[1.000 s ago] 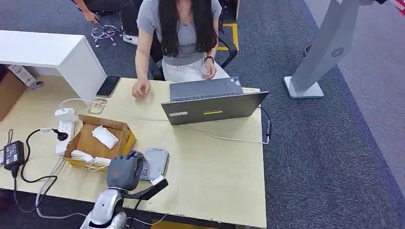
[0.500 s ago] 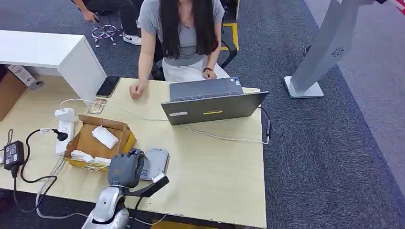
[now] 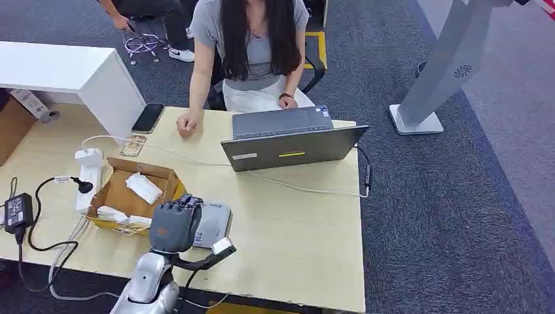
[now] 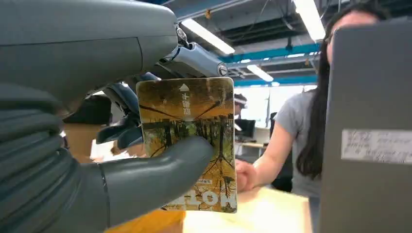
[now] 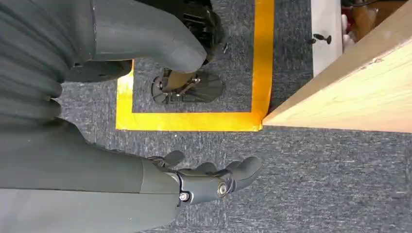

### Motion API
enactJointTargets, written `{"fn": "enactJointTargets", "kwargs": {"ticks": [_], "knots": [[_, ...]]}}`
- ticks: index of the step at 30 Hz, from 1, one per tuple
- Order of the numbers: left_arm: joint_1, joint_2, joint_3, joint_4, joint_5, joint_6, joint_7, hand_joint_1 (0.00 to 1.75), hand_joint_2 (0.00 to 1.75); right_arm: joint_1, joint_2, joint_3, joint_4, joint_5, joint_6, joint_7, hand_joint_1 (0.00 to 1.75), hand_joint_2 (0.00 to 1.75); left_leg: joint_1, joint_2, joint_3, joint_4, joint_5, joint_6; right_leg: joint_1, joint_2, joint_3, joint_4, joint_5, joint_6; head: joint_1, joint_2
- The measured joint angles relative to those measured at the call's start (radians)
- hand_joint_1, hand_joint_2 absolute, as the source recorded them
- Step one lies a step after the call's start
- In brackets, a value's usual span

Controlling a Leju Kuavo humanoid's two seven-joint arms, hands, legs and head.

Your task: Pass the card to the sensor for recognition and then transmit it.

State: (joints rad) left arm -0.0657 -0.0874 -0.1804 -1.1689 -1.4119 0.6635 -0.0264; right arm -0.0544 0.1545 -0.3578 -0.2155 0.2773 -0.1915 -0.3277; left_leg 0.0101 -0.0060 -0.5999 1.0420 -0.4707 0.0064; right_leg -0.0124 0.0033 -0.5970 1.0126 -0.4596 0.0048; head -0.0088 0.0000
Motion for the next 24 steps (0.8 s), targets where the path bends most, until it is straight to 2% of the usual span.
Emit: {"fn": "enactJointTargets", "kwargs": {"ticks": [2,5,6,9,14,18,24], "knots": [[-0.004,-0.002,-0.002,-0.039,-0.010,0.025,-0.014,1.75,1.75,-0.003,0.001,0.000,0.000,0.006,0.000,0.000,0.00,1.75,0.000,0.000,0.000,0.000,0.000,0.000,0.000,0.000,0.000,0.000,0.000,0.000,0.000,0.000],[-0.003,-0.003,-0.002,-0.097,-0.031,0.026,-0.035,1.75,1.75,-0.005,0.002,0.000,0.000,0.014,0.000,0.002,0.00,1.75,0.000,0.000,0.000,0.000,0.000,0.000,0.000,0.000,-0.001,0.000,0.000,0.000,0.000,0.000],[-0.071,0.003,-0.002,-0.138,-0.081,0.025,-0.037,1.75,1.75,-0.012,0.003,0.000,0.000,0.041,0.003,0.013,0.00,1.75,0.000,-0.002,-0.001,0.000,0.001,0.000,0.000,-0.002,-0.001,0.000,0.001,0.001,0.000,0.000],[-0.194,0.019,-0.002,-0.131,-0.085,-0.010,-0.017,1.75,1.75,-0.023,0.003,0.000,0.000,0.061,0.009,0.029,0.00,1.75,0.000,-0.002,-0.002,0.000,0.005,0.000,0.000,-0.002,-0.002,0.000,0.004,0.000,0.000,0.000],[-0.411,0.034,-0.008,-0.025,-0.093,-0.066,0.037,1.75,1.75,-0.039,0.006,0.001,0.000,0.080,0.018,0.041,0.00,1.75,0.000,-0.003,-0.002,0.000,0.007,0.000,0.000,-0.002,-0.002,0.000,0.006,0.001,0.000,0.000],[-0.539,0.041,-0.020,0.088,-0.094,-0.071,0.073,1.75,1.75,-0.045,0.008,0.001,0.000,0.090,0.019,0.050,0.00,1.75,0.000,-0.002,-0.002,0.000,0.008,0.001,0.000,-0.001,-0.002,0.000,0.008,0.001,0.000,0.000],[-0.626,0.051,-0.026,0.204,-0.094,-0.067,0.082,1.75,1.75,-0.046,0.011,0.001,0.001,0.094,0.019,0.053,0.00,1.75,0.000,-0.002,-0.003,0.000,0.008,0.001,0.000,0.000,-0.002,0.000,0.008,0.001,0.000,0.000]]}}
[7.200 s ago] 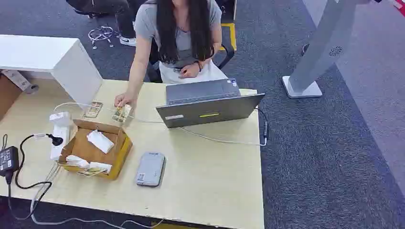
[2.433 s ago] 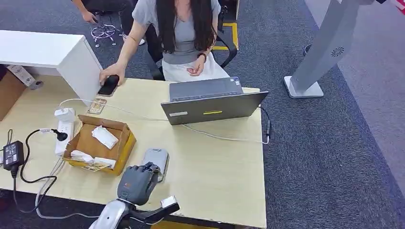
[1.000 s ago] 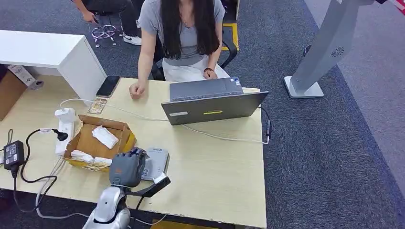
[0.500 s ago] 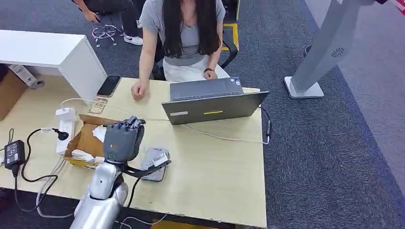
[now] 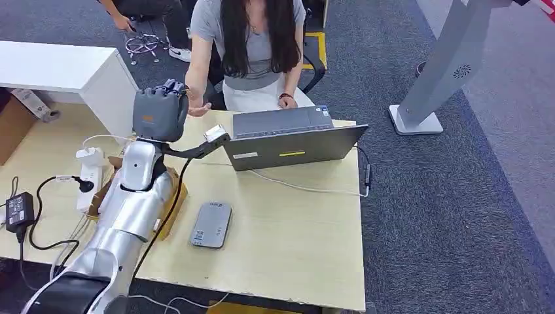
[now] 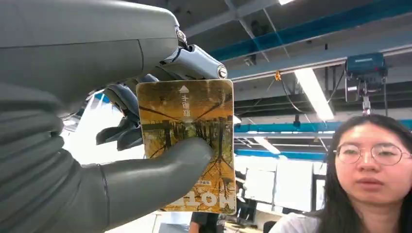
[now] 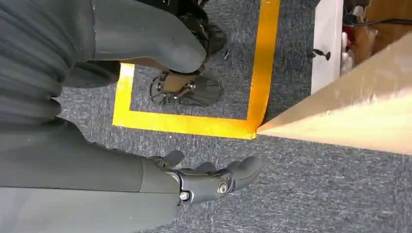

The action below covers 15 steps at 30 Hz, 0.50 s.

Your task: Pass the card to the sensor for recognition and then transmit it.

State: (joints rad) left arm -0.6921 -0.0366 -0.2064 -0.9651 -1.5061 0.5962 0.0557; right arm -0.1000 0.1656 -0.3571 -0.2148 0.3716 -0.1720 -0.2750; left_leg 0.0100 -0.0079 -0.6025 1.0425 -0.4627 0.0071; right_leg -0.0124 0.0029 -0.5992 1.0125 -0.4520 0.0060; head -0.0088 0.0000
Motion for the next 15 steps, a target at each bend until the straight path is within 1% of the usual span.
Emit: {"fn": "enactJointTargets", "kwargs": {"ticks": [15], "knots": [[-0.028,0.007,0.000,0.061,0.000,0.002,0.000,1.75,1.75,0.000,0.000,0.000,0.002,0.000,0.000,0.001,0.00,1.75,0.000,0.000,0.000,0.000,0.000,0.000,0.000,0.000,0.000,0.000,0.000,0.000,0.000,0.000]]}}
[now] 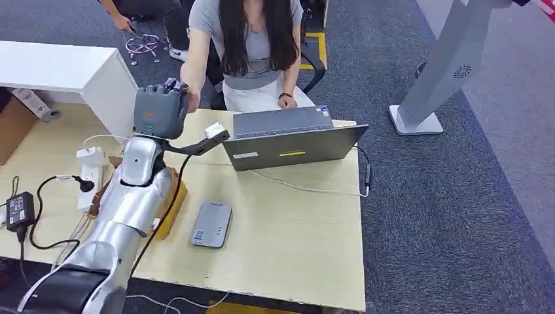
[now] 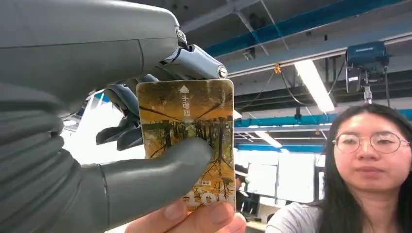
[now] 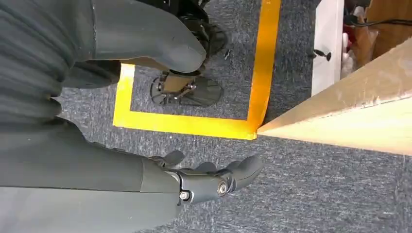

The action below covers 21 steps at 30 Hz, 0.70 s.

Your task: Pass the card to the sensor for recognition and then transmit it.

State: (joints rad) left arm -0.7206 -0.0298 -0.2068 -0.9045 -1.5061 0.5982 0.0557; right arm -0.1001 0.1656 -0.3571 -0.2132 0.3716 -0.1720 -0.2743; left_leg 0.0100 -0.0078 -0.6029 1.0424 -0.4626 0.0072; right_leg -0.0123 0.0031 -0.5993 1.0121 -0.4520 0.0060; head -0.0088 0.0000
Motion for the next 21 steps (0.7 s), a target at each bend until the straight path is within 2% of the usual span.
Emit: {"fn": "enactJointTargets", "kwargs": {"ticks": [9,10,11,12,13,16,18,21], "knots": [[-0.007,0.001,0.000,0.015,0.000,0.000,0.000,1.75,1.75,0.000,0.000,0.000,0.000,0.000,0.000,0.002,0.00,1.75,0.000,0.000,0.000,0.000,0.000,0.000,0.000,0.000,0.000,0.000,0.000,0.000,0.000,0.000],[-0.008,0.001,0.000,0.016,0.000,0.002,0.000,0.00,1.75,0.000,0.000,0.000,0.000,0.003,0.000,0.002,0.00,1.75,0.000,0.000,0.000,0.000,0.000,0.000,0.000,0.000,0.000,0.000,0.000,0.000,0.000,0.000],[-0.011,0.000,0.000,0.021,0.002,0.004,-0.005,0.00,1.75,0.000,0.000,0.000,0.000,0.003,0.000,0.002,0.00,1.75,0.000,0.000,0.000,0.000,0.000,0.000,0.000,0.000,0.000,0.000,0.000,0.000,0.000,0.000],[-0.013,0.000,0.000,0.024,0.004,0.004,-0.013,0.00,0.00,0.000,0.000,0.000,0.000,0.004,0.000,0.002,0.00,1.75,0.000,0.000,0.000,0.000,0.000,0.000,0.000,0.000,0.000,0.000,0.000,0.000,0.000,0.000],[-0.015,0.000,0.000,0.027,0.007,-0.002,-0.023,0.00,1.75,0.000,0.000,0.000,0.000,0.005,0.000,0.002,0.00,1.75,0.000,0.000,-0.001,0.000,0.000,0.000,0.000,0.000,0.000,0.000,0.000,0.000,0.000,0.000],[-0.017,-0.003,0.000,0.042,0.024,-0.034,-0.048,0.00,1.75,0.000,0.000,0.000,0.000,0.005,-0.002,0.002,0.00,1.75,0.000,0.000,-0.001,0.000,0.000,0.000,0.000,0.000,0.000,0.000,0.000,0.000,0.000,0.000],[-0.004,-0.012,-0.001,0.044,0.050,-0.022,-0.079,0.00,1.75,0.000,0.000,-0.002,0.000,0.004,-0.002,0.002,0.00,1.75,0.000,0.000,-0.001,0.000,0.000,0.000,0.000,0.000,0.000,0.000,0.000,0.000,0.000,0.000],[0.026,-0.019,-0.015,0.022,0.060,-0.023,-0.081,0.00,1.75,0.000,0.000,-0.005,0.000,0.005,-0.002,-0.001,0.00,1.75,0.000,0.001,-0.001,0.000,0.000,0.000,0.000,0.000,0.000,0.000,0.000,0.000,0.000,0.000]]}}
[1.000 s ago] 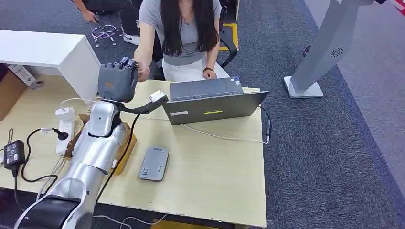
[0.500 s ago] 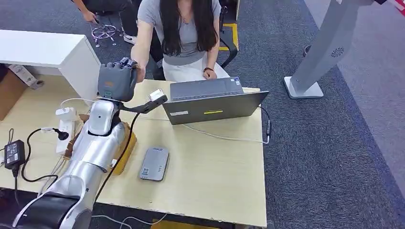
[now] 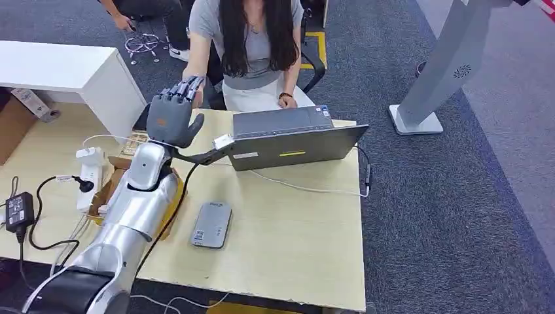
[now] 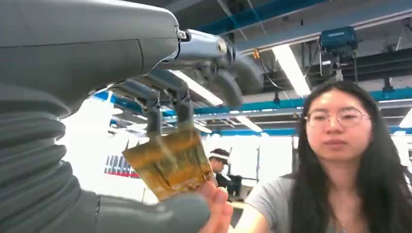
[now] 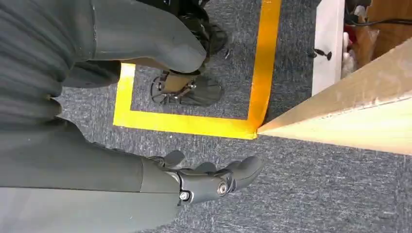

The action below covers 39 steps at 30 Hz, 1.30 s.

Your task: Pass the card to the sensor for recognition and then transmit it.

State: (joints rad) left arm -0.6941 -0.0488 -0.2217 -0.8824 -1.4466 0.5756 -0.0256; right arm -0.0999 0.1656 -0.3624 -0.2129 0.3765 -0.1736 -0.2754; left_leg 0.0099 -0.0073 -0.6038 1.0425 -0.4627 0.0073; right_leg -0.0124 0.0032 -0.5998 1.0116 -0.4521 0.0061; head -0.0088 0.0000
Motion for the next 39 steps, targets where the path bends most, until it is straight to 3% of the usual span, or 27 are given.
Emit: {"fn": "enactJointTargets", "kwargs": {"ticks": [11,22,24,29,32,35,39], "knots": [[0.027,-0.005,-0.019,-0.039,0.011,-0.014,0.004,0.00,1.75,0.000,0.000,-0.012,0.000,0.002,0.000,0.000,0.00,1.75,0.000,0.000,0.000,0.000,0.000,0.000,0.000,0.000,0.000,0.000,0.000,0.000,0.000,0.000],[0.079,-0.005,-0.061,-0.152,0.026,-0.026,-0.001,0.00,1.75,0.002,0.000,-0.023,0.002,0.007,-0.002,-0.006,0.00,1.75,0.000,0.000,-0.001,0.000,0.000,0.000,0.000,0.000,0.000,0.000,0.000,0.000,0.000,0.000],[0.160,0.007,-0.077,-0.244,0.027,-0.007,-0.022,0.00,1.75,0.007,0.000,-0.037,0.002,-0.019,-0.008,-0.025,0.00,1.75,-0.001,0.002,0.001,-0.001,-0.003,0.001,-0.001,0.002,0.001,0.000,0.000,0.000,0.000,0.000],[0.515,0.079,-0.140,-0.605,-0.026,0.102,-0.021,0.00,1.75,0.041,-0.002,-0.087,0.004,-0.055,-0.019,-0.067,0.00,1.75,0.000,0.009,0.003,-0.001,-0.009,-0.001,-0.001,0.008,0.000,0.000,-0.005,0.001,-0.001,0.000],[0.676,0.115,-0.146,-0.759,-0.045,0.118,-0.021,0.00,1.75,0.050,-0.002,-0.109,0.004,-0.060,-0.021,-0.074,0.00,1.75,0.000,0.009,0.003,-0.001,-0.012,0.002,-0.001,0.008,0.001,-0.001,-0.009,0.003,0.000,0.000],[0.784,0.139,-0.146,-0.858,-0.046,0.119,-0.030,0.00,1.75,0.050,-0.002,-0.124,0.005,-0.061,-0.022,-0.076,0.00,1.75,0.000,0.007,0.003,-0.001,-0.013,0.002,0.000,0.006,0.001,-0.001,-0.010,0.002,0.000,0.000],[0.851,0.158,-0.146,-0.932,-0.046,0.120,-0.030,0.00,1.75,0.050,-0.003,-0.137,0.005,-0.061,-0.022,-0.076,0.00,1.75,-0.001,0.007,0.003,-0.001,-0.012,0.002,0.000,0.006,0.002,-0.001,-0.010,0.002,0.000,0.000]]}}
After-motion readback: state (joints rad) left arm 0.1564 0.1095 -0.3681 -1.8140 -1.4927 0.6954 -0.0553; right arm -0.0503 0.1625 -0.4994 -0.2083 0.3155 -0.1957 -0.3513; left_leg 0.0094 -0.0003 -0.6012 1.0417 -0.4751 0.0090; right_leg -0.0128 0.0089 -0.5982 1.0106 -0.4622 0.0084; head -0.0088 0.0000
